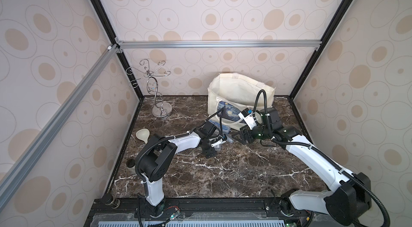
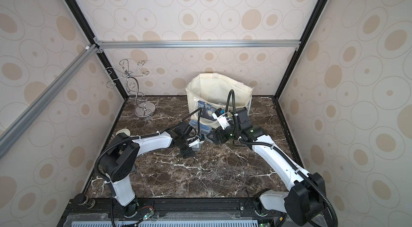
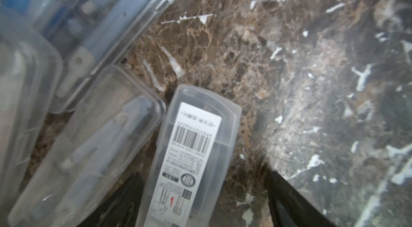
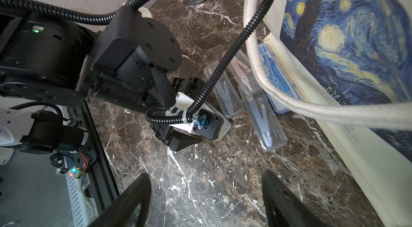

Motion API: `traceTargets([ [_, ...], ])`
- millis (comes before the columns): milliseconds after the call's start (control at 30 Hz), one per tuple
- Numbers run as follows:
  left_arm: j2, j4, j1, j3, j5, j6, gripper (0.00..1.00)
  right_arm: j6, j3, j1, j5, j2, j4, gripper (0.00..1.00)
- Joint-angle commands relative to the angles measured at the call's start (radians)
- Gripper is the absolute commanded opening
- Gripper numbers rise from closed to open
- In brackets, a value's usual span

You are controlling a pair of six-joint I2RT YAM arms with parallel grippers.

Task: Put the compass set into the canvas bag
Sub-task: Pick up the compass set at the center of the board.

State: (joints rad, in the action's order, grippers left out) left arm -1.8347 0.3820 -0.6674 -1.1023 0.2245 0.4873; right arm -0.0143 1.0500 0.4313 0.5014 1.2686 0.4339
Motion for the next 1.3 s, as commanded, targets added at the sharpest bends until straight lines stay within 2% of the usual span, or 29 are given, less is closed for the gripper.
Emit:
traceTargets([
  [0, -0.021, 0.136, -0.003, -0.010, 0.086, -0.032, 0.84, -0.003, -0.005, 0.002, -0.009, -0.003, 0.008, 0.80],
  [100, -0.013, 0.134, -0.006, -0.004, 0.097, -0.059, 0.83, -0.004, -0.002, 0.002, -0.006, 0.001, 0.004, 0.80],
  [267, 0.011, 0.086, -0.004, 0.031, 0.015, -0.081, 0.80, 0.005, 0.002, 0.002, 0.002, 0.003, 0.000, 0.80],
  [600, 0.011, 0.082, -0.001, 0.048, -0.006, -0.113, 0.54, 0.015, 0.010, 0.002, 0.000, -0.005, 0.000, 0.79],
  [700, 0.020, 0.060, -0.001, 0.057, -0.009, -0.130, 0.42, 0.015, 0.013, 0.002, -0.003, -0.005, 0.004, 0.79],
  [833, 0.078, -0.018, -0.004, 0.111, -0.033, -0.144, 0.39, 0.014, 0.017, 0.002, -0.009, -0.005, 0.009, 0.79],
  [1267, 0.329, -0.371, -0.009, 0.286, -0.026, -0.181, 0.40, 0.047, 0.023, 0.003, -0.005, 0.002, 0.005, 0.79],
])
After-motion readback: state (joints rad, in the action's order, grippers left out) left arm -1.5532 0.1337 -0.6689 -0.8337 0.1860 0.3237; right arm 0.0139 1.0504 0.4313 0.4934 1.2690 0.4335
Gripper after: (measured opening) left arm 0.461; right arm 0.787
